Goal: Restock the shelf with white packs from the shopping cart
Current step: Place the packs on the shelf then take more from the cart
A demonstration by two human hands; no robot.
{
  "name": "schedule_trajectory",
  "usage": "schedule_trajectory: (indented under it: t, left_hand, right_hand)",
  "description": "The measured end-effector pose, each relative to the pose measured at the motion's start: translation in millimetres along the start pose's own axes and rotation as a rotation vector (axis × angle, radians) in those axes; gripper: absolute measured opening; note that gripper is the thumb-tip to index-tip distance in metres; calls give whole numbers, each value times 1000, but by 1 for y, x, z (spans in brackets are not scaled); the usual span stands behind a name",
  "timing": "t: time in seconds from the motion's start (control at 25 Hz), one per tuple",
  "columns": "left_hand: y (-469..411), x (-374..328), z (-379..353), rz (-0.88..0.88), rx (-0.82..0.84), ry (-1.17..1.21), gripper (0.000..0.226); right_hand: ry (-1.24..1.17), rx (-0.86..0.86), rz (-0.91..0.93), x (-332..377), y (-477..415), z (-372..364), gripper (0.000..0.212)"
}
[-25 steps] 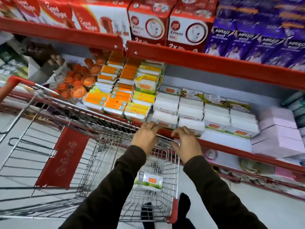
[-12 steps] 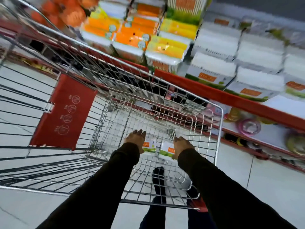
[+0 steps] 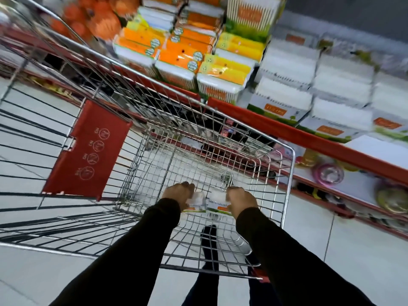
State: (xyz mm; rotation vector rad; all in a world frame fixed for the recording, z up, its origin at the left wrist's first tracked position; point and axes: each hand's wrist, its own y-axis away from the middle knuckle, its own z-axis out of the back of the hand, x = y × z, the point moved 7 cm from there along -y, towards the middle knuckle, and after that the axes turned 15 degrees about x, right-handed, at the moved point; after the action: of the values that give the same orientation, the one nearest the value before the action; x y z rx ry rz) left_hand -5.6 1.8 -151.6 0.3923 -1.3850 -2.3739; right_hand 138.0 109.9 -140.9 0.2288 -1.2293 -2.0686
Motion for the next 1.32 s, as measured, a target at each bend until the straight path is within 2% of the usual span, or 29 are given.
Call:
schedule_trajectory:
  t: [0.16,0.36,0.56,0.76,1.0,1.16,1.32]
  left_hand:
    - [55,-2,38,57,-167,96,72]
    - [139,-20,96,26,-383,147,44]
    - [217,-76,151,-77,-525,77,46]
    - [252,-171,205,-226,-660,40,48]
    - [239,-285,247,-356,-707,-28,53]
    - [215,-342,271,-346,-679,-40,57]
    - [191,-369,282,-295,-654,-82,58]
  right_hand:
    - [-27,-140,29,5,59,48,23]
    - [-58,-312,52,2,151,108,48]
    - [-223,-525,21,-60,250,145,49]
    - [-294,-723,-145,-155,323,172,51]
    - [-238,-779,-255,-238,347,202,52]
    - [-166,-727,-328,-286,333,220,52]
    - [-100,-673,-364,-307,315,226,52]
